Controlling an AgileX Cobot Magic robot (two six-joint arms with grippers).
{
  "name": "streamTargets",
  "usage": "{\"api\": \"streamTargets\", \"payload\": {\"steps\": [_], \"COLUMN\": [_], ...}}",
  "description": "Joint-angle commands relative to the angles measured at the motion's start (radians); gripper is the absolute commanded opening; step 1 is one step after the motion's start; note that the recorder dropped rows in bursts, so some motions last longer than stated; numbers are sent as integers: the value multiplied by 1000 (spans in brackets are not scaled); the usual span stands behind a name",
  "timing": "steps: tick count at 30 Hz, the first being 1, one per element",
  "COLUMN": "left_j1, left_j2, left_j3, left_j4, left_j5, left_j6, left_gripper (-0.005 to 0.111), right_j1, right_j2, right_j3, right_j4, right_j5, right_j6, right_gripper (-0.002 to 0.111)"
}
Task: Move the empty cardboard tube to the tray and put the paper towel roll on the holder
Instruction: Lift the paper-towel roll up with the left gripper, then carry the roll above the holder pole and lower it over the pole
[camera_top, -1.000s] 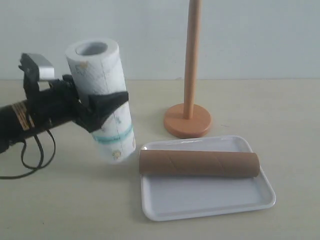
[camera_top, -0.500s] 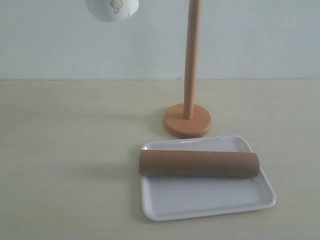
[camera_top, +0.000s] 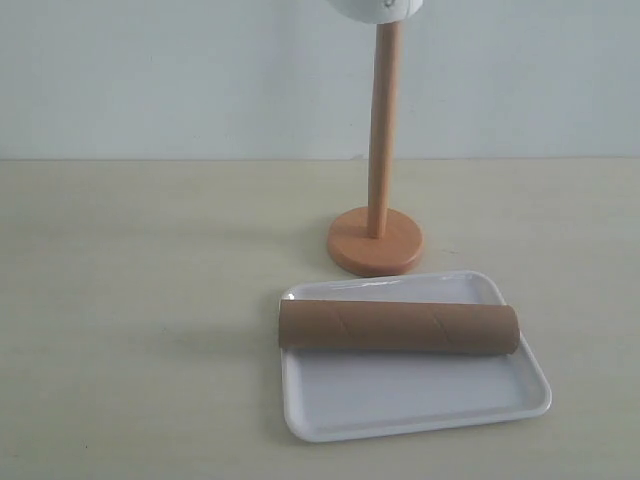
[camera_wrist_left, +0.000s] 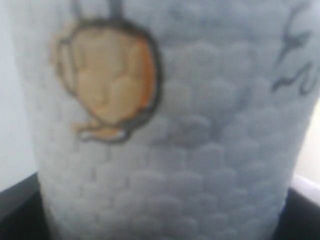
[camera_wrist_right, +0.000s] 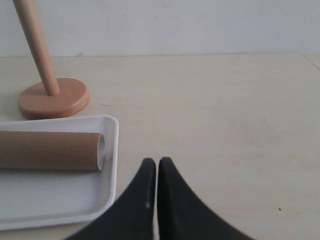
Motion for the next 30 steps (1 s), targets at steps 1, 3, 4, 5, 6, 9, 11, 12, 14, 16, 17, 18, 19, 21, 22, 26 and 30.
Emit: {"api": "streamTargets", "payload": {"steps": [1,3,4,5,6,9,11,12,14,16,17,18,19,21,22,26,30], "left_j1": [-40,-47,-47,-47,-47,-47,-47,-47,-47,-47,-47,-47,-47,-47,-47,-47,-47], "left_j2": [28,51,61,66,77,101,112,119,123,126,128,127,131,135,140,153,153], "left_j3": [-125,-190,-221,-234,-257,-277,-280,-283,-283,-283,-283,-283,-283,-283,-283,-283,-291], "left_j4": [-7,-22,-65,-92,-109,-121,-127,-127,-124,-119,-119,-119,-119,-128,-139,-146,-135], "left_j5": [104,244,283,287,287,287,282,278,278,278,278,280,287,295,309,324,324], "left_j6": [25,25,21,21,21,21,21,22,25,25,25,25,25,25,25,25,25], "left_gripper": [4,4,4,4,4,4,4,4,4,4,4,4,4,4,4,4,4], "right_j1": [20,20,20,20,20,20,20,20,20,20,20,20,20,20,20,20,20], "right_j2": [-5,-5,-5,-5,-5,-5,-5,-5,-5,-5,-5,-5,-5,-5,-5,-5,-5], "right_j3": [-1,-1,-1,-1,-1,-1,-1,-1,-1,-1,-1,-1,-1,-1,-1,-1,-1], "right_j4": [-2,-2,-2,-2,-2,-2,-2,-2,-2,-2,-2,-2,-2,-2,-2,-2,-2], "right_j5": [-9,-9,-9,-9,-9,-9,-9,-9,-9,-9,-9,-9,-9,-9,-9,-9,-9], "right_j6": [0,0,0,0,0,0,0,0,0,0,0,0,0,0,0,0,0], "right_gripper": [1,1,1,1,1,1,1,1,1,1,1,1,1,1,1,1,1]}}
